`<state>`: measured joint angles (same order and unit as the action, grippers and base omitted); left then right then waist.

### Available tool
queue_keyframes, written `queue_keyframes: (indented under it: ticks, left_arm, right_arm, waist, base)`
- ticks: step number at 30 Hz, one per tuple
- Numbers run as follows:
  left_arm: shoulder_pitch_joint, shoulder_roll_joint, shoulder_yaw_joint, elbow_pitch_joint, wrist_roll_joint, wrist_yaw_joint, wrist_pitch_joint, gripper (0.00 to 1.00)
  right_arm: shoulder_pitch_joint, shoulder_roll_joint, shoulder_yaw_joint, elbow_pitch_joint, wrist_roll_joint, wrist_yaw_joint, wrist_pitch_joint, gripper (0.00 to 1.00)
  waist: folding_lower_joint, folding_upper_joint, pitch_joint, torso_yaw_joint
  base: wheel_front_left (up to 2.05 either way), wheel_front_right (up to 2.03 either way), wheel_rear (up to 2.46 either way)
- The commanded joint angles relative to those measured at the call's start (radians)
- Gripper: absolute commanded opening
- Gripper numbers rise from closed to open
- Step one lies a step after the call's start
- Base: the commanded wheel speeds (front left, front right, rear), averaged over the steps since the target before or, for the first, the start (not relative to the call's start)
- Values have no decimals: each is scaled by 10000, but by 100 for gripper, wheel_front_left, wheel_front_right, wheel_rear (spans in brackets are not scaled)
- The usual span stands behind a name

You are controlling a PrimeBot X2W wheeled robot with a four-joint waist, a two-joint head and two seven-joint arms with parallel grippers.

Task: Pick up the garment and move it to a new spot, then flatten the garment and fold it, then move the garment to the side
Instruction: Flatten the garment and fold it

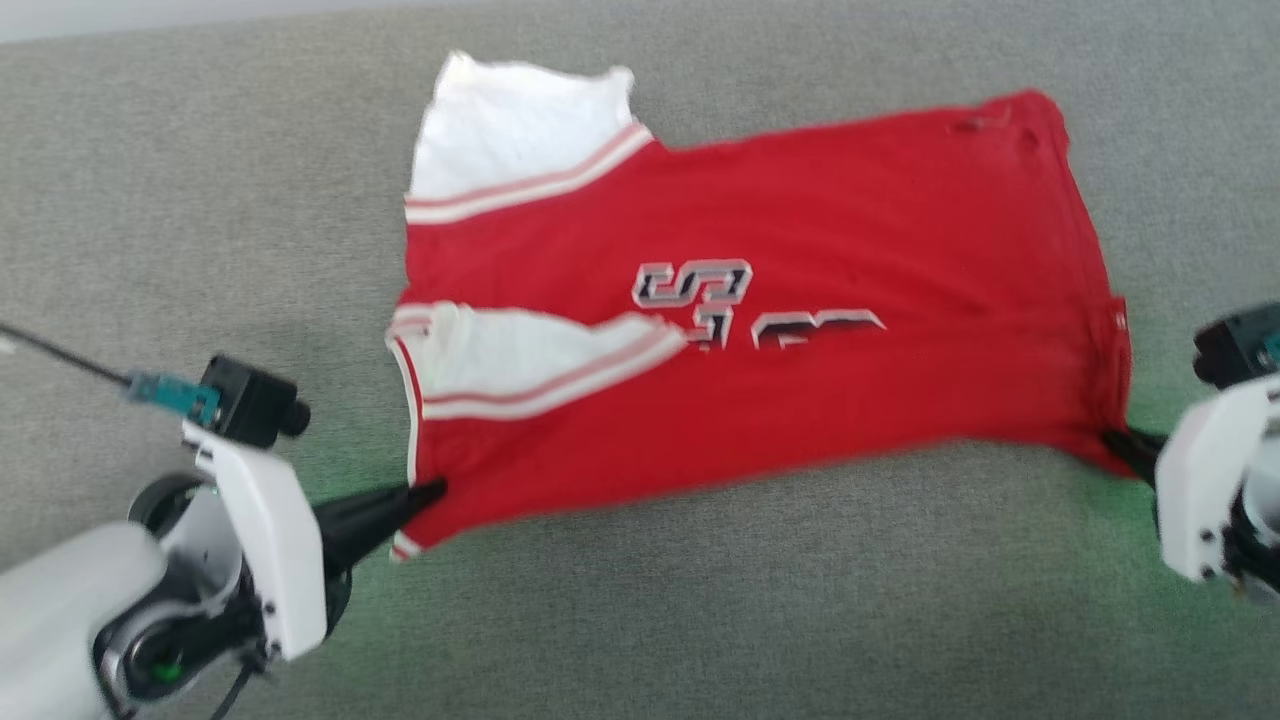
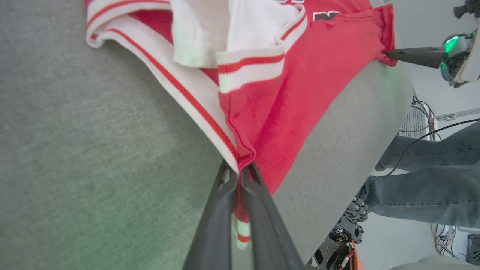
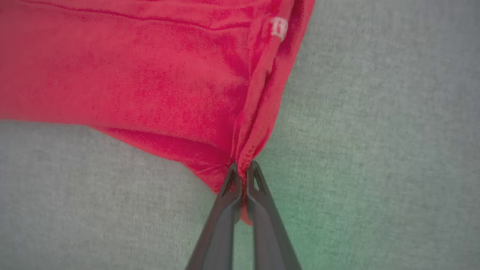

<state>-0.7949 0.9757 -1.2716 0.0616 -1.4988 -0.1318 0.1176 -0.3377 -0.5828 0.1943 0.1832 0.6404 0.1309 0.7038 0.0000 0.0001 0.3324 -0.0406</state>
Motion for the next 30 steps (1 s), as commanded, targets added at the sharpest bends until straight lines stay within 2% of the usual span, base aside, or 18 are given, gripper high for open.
queue_keyframes:
  ticks: [1,8,13,14,15,16,17,18,24,27,30]
  left_arm:
    - [200,124,-13,-186,-23,26,-90,0]
    - [1138,987,-44,-1414,139,26,-430,0]
    - [1788,1073,-59,-1688,266,26,-856,0]
    - [1832,1025,-48,-1617,295,26,-1000,0]
    - [1881,968,-41,-1518,301,26,-1119,0]
    - [1906,917,-44,-1445,347,26,-1217,27]
    - [1898,894,-8,-1348,417,26,-1367,71]
    - [1949,870,24,-1238,349,28,-1480,100]
    - [2100,1047,227,-1151,291,25,-2223,100]
    - [1882,1265,486,-882,518,85,-2668,100]
    - [1438,1228,925,-433,817,343,-3194,100]
  right_arm:
    - [254,-122,-28,-119,101,-4,85,0]
    - [1507,-899,-540,-973,514,-7,482,0]
    - [2141,-827,-1024,-1373,556,-7,385,0]
    - [2211,-771,-1127,-1464,555,-7,310,2]
    - [2248,-720,-1250,-1535,490,-7,202,33]
    - [2301,-664,-1344,-1591,419,-7,106,67]
    - [2367,-587,-1449,-1631,360,-7,3,100]
    - [2410,-491,-1596,-1643,255,-7,-136,100]
    - [2225,402,-1987,-2081,-532,-4,-1488,100]
    - [1987,938,-1945,-2298,-1063,-4,-2753,100]
    - [1661,1591,-1904,-2462,-1634,-4,-4545,100]
  waist:
    - [0,-1,-62,51]
    - [0,-1,-112,132]
    - [0,-1,-118,159]
    - [0,-1,-123,165]
    - [0,-1,-126,170]
    - [0,-1,-131,170]
    - [0,-1,-140,162]
    - [0,-1,-152,141]
    - [0,-1,-220,-188]
    - [0,-1,-224,-416]
    - [0,-1,-163,-705]
  base:
    - [0,0,0]
    - [0,0,0]
    - [0,0,0]
    - [0,0,0]
    - [0,0,0]
    - [0,0,0]
    - [0,0,0]
    - [0,0,0]
    - [0,0,0]
    - [0,0,0]
    - [0,0,0]
